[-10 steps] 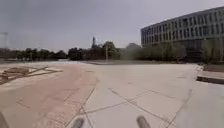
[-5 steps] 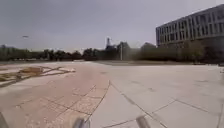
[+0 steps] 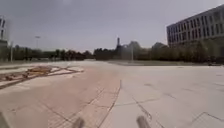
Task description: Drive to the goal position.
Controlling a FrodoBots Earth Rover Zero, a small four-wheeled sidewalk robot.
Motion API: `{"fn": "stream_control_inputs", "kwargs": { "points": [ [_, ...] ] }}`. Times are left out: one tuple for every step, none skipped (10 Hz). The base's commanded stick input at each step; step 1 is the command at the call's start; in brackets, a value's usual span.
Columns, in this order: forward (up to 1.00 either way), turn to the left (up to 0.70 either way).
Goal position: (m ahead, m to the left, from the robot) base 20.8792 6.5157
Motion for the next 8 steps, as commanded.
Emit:
{"fn": "stream_control_inputs", "kwargs": {
  "points": [
    [0.7,0.0],
    [0.7,0.0],
    [0.7,0.0],
    [0.7,0.0],
    [0.7,0.0],
    [0.7,0.0],
    [0.7,0.0],
    [0.7,0.0]
  ]
}}
